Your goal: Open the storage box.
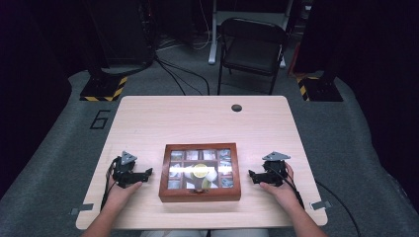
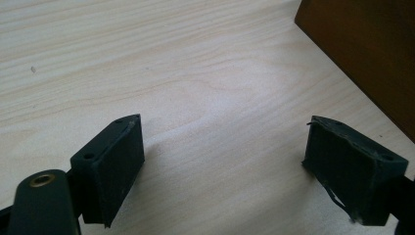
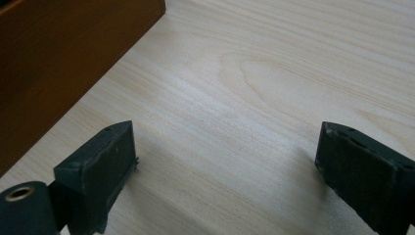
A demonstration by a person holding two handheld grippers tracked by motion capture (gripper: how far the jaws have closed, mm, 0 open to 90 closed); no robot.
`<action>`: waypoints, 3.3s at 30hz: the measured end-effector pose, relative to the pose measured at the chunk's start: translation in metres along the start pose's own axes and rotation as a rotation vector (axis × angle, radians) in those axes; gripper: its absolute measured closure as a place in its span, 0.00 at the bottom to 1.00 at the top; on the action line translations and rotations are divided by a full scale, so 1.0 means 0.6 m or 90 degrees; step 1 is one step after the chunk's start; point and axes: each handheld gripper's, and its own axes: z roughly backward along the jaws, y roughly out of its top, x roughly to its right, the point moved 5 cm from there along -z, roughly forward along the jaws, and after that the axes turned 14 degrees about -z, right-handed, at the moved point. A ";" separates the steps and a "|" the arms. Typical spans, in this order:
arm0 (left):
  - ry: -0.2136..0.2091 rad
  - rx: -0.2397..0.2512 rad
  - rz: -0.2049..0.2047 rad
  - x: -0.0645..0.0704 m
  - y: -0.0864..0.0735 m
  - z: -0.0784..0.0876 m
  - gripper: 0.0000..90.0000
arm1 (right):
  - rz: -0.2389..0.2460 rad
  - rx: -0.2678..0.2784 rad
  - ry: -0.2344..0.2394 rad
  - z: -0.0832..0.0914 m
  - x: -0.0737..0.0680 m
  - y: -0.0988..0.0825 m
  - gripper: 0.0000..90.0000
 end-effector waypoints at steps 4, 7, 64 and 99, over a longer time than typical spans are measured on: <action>0.006 -0.003 0.003 0.001 0.000 0.001 0.16 | -0.002 -0.002 -0.004 0.000 0.000 0.000 0.07; 0.006 -0.004 0.002 0.001 0.000 0.001 0.16 | -0.003 -0.001 -0.006 0.000 0.000 0.000 0.07; -0.054 0.015 0.044 0.020 0.020 0.053 0.31 | 0.003 -0.011 0.021 0.052 -0.024 0.009 0.34; -0.094 0.072 0.009 0.101 0.034 0.141 0.36 | 0.038 0.020 0.106 0.130 -0.111 -0.016 0.41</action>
